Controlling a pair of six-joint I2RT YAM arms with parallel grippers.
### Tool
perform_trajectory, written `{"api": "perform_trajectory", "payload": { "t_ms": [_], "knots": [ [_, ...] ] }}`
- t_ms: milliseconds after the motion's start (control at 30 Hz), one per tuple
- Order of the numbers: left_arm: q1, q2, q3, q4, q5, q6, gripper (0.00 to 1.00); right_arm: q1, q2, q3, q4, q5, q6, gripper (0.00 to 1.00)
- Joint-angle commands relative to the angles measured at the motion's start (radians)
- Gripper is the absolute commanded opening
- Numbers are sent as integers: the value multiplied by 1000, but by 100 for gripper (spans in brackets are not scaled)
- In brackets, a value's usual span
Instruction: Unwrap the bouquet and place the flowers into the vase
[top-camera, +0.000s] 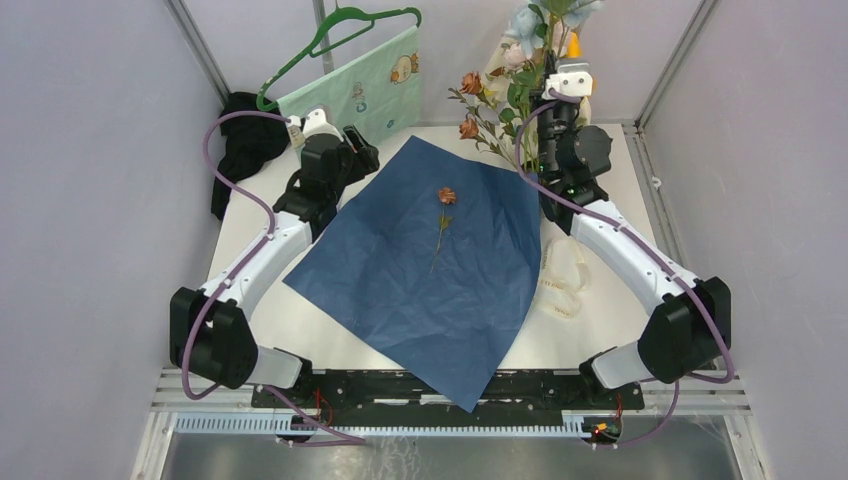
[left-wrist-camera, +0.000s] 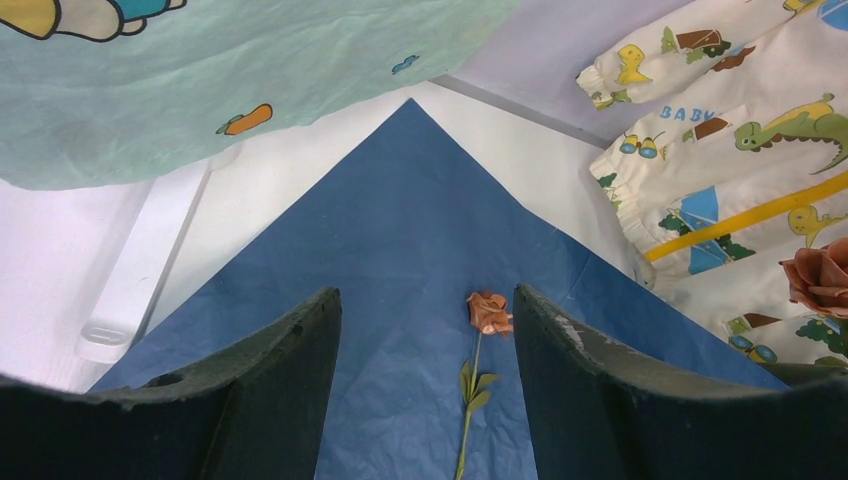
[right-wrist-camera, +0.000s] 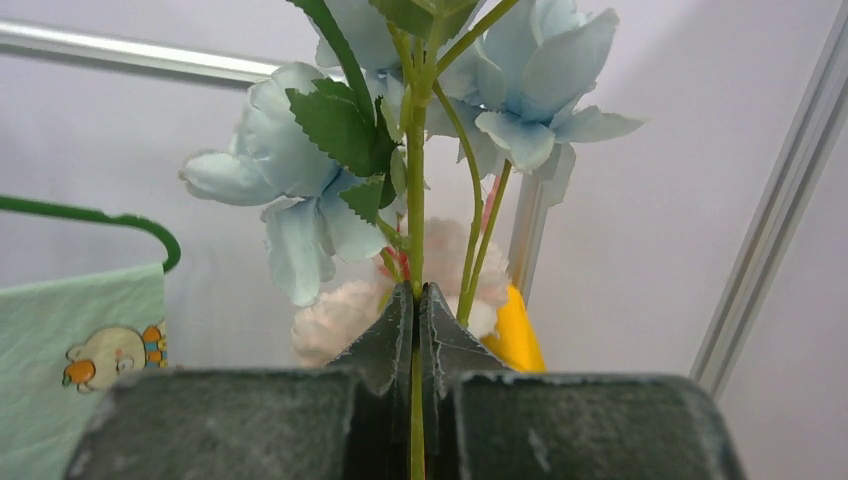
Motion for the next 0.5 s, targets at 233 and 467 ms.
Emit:
{"api": "perform_trajectory", "payload": {
  "t_ms": [233,467],
  "knots": [
    [3,9,1,75,49,16,68,-19,-85,-243,90,21,69,0],
    [2,3,-3,77,53,17,67,-41,-102,-361,101,24,112,0]
  ]
}}
